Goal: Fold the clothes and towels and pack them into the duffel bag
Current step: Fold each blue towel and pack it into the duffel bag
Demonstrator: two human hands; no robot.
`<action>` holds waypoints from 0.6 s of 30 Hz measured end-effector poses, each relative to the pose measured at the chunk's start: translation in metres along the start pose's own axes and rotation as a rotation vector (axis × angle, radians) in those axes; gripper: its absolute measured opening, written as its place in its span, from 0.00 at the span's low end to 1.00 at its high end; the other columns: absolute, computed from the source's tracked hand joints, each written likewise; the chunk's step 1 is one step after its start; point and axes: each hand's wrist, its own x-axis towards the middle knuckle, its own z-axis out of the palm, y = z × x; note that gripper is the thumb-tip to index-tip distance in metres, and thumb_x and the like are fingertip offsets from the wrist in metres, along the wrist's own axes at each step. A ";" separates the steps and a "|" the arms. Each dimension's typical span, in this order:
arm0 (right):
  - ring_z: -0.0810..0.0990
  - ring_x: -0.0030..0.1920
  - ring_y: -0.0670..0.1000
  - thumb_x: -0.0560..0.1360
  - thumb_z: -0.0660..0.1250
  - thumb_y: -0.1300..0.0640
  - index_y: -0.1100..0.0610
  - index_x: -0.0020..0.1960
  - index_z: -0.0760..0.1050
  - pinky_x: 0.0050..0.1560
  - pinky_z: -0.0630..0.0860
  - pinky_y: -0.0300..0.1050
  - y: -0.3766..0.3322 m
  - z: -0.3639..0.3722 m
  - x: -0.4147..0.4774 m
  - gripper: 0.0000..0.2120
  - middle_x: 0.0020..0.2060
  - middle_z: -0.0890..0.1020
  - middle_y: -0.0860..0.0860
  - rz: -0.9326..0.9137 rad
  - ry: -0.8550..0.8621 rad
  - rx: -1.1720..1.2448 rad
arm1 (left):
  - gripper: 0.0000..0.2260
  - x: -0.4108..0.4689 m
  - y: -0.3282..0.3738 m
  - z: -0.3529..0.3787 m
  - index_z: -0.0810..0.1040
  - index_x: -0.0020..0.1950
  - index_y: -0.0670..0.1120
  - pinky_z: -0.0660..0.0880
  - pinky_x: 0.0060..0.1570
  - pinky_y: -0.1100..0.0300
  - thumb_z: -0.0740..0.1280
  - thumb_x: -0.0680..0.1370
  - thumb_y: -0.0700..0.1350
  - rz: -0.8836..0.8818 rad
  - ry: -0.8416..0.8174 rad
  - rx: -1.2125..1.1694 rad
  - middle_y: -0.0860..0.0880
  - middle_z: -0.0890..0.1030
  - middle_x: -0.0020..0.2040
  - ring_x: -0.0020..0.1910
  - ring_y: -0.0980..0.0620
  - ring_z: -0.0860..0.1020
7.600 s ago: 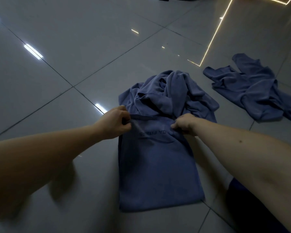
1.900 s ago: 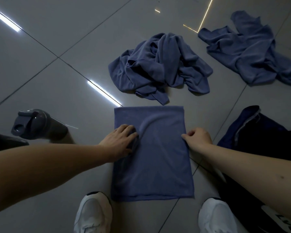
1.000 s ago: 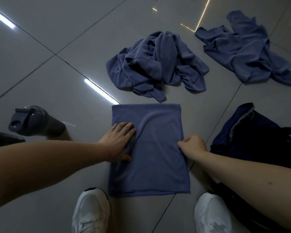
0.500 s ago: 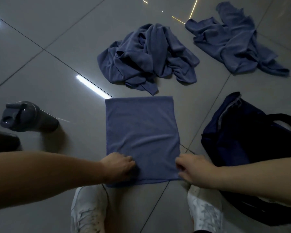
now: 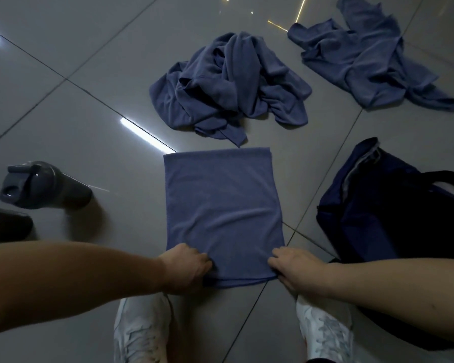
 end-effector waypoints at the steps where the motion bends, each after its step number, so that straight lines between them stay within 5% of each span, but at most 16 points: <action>1: 0.77 0.51 0.57 0.76 0.68 0.53 0.56 0.54 0.75 0.48 0.74 0.49 0.002 -0.003 -0.001 0.09 0.52 0.77 0.55 -0.009 -0.020 -0.006 | 0.14 -0.002 -0.002 -0.003 0.75 0.60 0.48 0.77 0.52 0.49 0.60 0.80 0.54 0.016 0.018 -0.016 0.46 0.79 0.57 0.51 0.42 0.80; 6: 0.75 0.52 0.56 0.78 0.64 0.54 0.56 0.54 0.74 0.47 0.69 0.46 0.010 -0.008 -0.004 0.08 0.54 0.74 0.54 -0.042 -0.060 0.109 | 0.13 -0.014 -0.010 0.001 0.73 0.57 0.49 0.76 0.44 0.50 0.60 0.78 0.55 0.238 0.142 -0.041 0.47 0.76 0.55 0.47 0.44 0.78; 11: 0.75 0.52 0.55 0.75 0.68 0.53 0.56 0.56 0.75 0.48 0.71 0.47 0.004 -0.006 -0.004 0.11 0.53 0.75 0.54 -0.044 -0.059 0.000 | 0.09 -0.011 -0.005 0.020 0.76 0.51 0.49 0.77 0.41 0.56 0.66 0.76 0.53 0.245 0.169 0.127 0.49 0.78 0.50 0.42 0.47 0.79; 15: 0.77 0.30 0.49 0.49 0.83 0.54 0.52 0.35 0.76 0.25 0.69 0.39 0.008 0.009 0.003 0.20 0.33 0.77 0.49 -0.058 -0.024 -0.086 | 0.10 -0.010 0.001 0.030 0.76 0.43 0.52 0.74 0.31 0.60 0.73 0.68 0.53 0.225 0.197 0.196 0.53 0.77 0.42 0.33 0.52 0.76; 18: 0.77 0.30 0.49 0.54 0.82 0.55 0.51 0.35 0.76 0.26 0.70 0.39 0.009 0.009 0.002 0.17 0.32 0.77 0.48 -0.104 0.033 -0.082 | 0.11 -0.008 0.000 0.031 0.77 0.40 0.53 0.73 0.30 0.61 0.76 0.65 0.53 0.215 0.185 0.221 0.54 0.77 0.39 0.31 0.52 0.76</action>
